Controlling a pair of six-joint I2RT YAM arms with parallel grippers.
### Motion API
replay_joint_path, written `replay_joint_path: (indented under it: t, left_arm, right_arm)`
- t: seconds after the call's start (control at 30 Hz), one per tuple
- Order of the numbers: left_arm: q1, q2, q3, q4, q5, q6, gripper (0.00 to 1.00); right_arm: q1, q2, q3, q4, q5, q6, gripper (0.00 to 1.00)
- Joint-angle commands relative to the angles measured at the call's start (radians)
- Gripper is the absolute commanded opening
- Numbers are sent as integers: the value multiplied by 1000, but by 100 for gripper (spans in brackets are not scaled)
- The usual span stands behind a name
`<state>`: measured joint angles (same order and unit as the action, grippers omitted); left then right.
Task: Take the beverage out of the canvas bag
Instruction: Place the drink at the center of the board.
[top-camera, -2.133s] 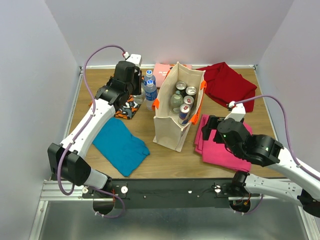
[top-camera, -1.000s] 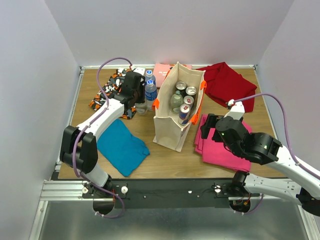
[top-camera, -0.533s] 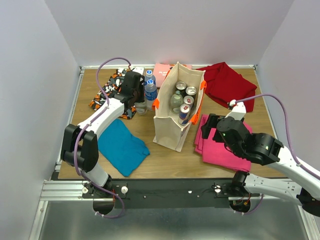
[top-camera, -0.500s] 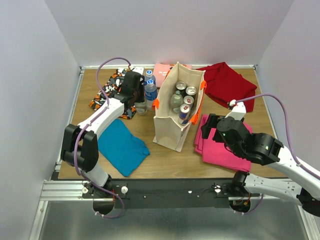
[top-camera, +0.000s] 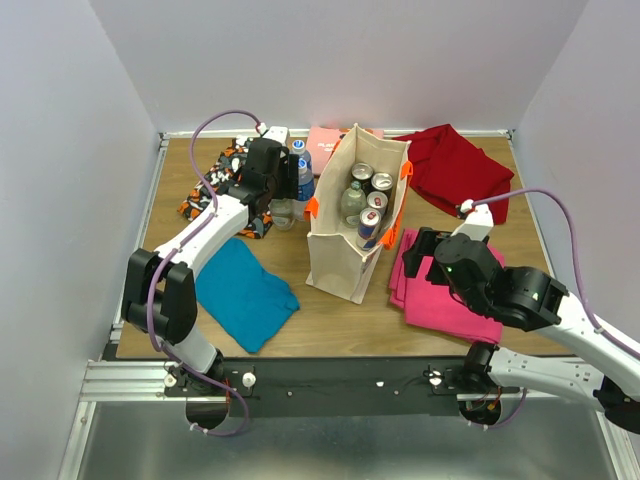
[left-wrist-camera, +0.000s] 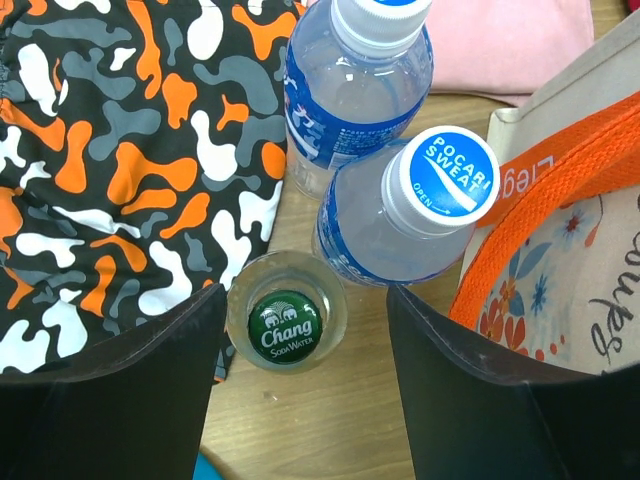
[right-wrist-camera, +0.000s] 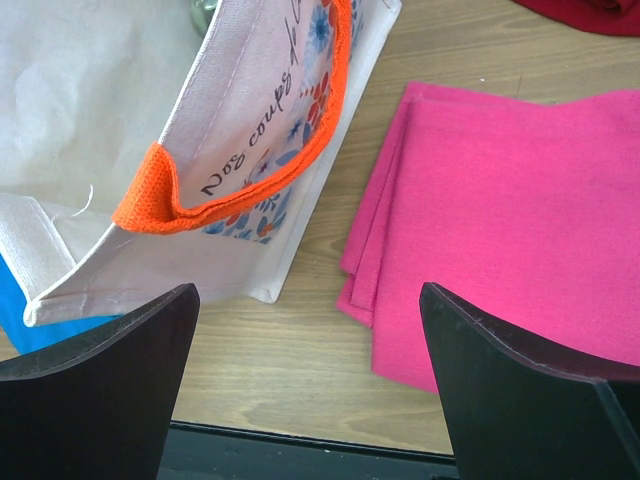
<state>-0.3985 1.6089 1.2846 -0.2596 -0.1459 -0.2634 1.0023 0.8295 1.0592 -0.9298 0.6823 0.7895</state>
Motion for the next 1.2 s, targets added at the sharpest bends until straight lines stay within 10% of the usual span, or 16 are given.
replay_joint_path:
  t: [0.0, 1.17]
  left_arm:
    - [4, -20, 28, 16, -24, -5, 74]
    - [3, -260, 93, -151, 98, 15, 99]
  right_arm:
    - [5, -13, -1, -24, 13, 24, 100]
    - [4, -110, -47, 31, -47, 108, 100]
